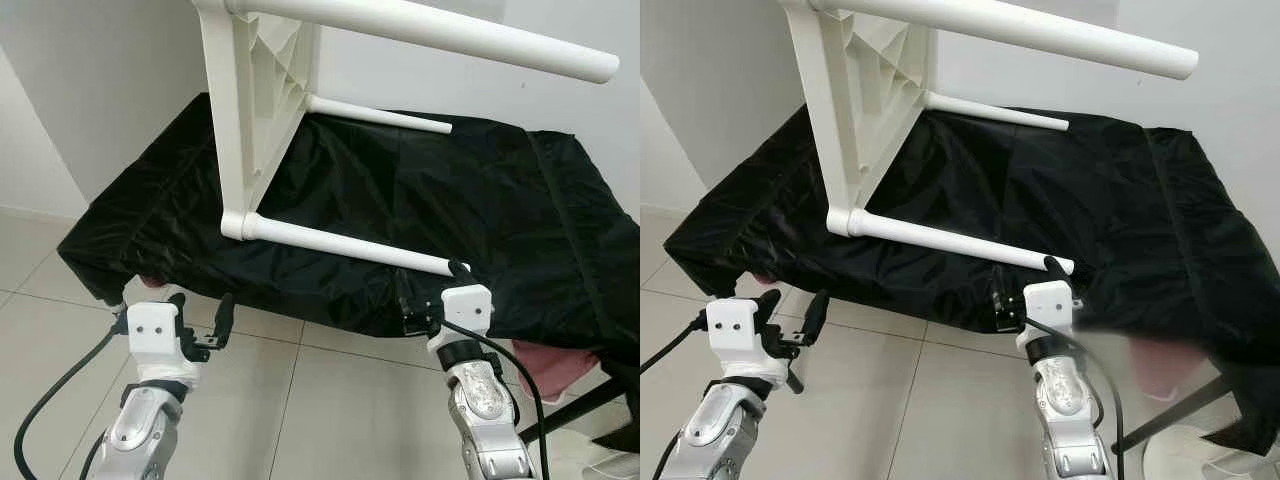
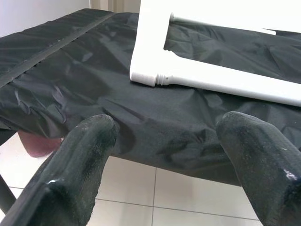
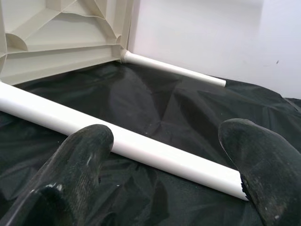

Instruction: Building children table

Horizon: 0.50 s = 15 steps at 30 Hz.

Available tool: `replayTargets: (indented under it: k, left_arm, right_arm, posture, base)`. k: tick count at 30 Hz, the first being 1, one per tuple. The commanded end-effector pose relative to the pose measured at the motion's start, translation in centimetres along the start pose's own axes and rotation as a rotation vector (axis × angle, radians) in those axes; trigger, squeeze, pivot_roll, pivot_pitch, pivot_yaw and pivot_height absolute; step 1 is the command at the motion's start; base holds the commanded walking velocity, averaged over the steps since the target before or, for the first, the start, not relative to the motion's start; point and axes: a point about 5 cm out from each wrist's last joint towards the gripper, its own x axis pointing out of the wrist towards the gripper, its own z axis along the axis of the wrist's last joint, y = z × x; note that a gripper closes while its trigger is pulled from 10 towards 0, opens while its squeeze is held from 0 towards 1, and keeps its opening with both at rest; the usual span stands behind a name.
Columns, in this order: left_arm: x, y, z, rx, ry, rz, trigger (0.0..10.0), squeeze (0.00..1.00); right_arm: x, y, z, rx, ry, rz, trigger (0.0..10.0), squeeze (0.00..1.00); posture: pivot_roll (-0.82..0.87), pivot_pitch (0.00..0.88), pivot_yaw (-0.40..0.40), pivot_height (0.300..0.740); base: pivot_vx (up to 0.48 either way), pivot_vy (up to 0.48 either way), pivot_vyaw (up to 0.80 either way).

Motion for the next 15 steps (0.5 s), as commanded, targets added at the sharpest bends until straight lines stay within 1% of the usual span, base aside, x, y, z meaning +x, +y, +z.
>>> replayTargets:
  k: [1,4,15]
  left_arm:
    - [-0.19,-0.22,-0.12,-0.006,0.009,-0.019,10.0,0.00]
    - [-0.22,-0.26,-0.15,-0.007,0.010,-0.019,10.0,0.00]
    - [-0.06,-0.30,-0.15,-0.008,0.007,-0.017,10.0,0.00]
  right_arm:
    - [0.09,0.15,-0.03,-0.008,-0.005,0.015,10.0,0.00]
    - [0.05,0.15,-0.05,-0.008,-0.005,0.015,10.0,0.00]
    - [0.23,0.20,-0.08,-0.011,-0.006,0.019,10.0,0.00]
  posture:
    - [0.03,0.025,-0.019,0.740]
    - [0.03,0.024,-0.019,0.740]
    - [0.03,0.021,-0.023,0.740]
  base:
    - [0.000,0.000,0.00]
    - [0.000,0.000,0.00]
    - [0.264,0.000,0.00]
